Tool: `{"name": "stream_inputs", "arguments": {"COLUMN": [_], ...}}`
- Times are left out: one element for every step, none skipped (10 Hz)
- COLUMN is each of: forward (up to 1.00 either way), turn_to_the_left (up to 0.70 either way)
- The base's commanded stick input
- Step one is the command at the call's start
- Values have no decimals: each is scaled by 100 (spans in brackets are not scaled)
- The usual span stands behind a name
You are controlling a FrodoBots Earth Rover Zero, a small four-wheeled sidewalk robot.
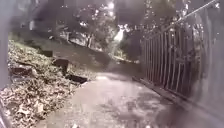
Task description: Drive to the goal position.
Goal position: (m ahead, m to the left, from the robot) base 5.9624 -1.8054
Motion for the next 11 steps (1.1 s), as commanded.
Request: {"name": "stream_inputs", "arguments": {"forward": [100, 100, 100, 100, 100, 100, 100, 100, 100, 100, 100], "turn_to_the_left": [0, 0, 0, 0, 0, 0, 16, 15, 0, 0, 0]}}
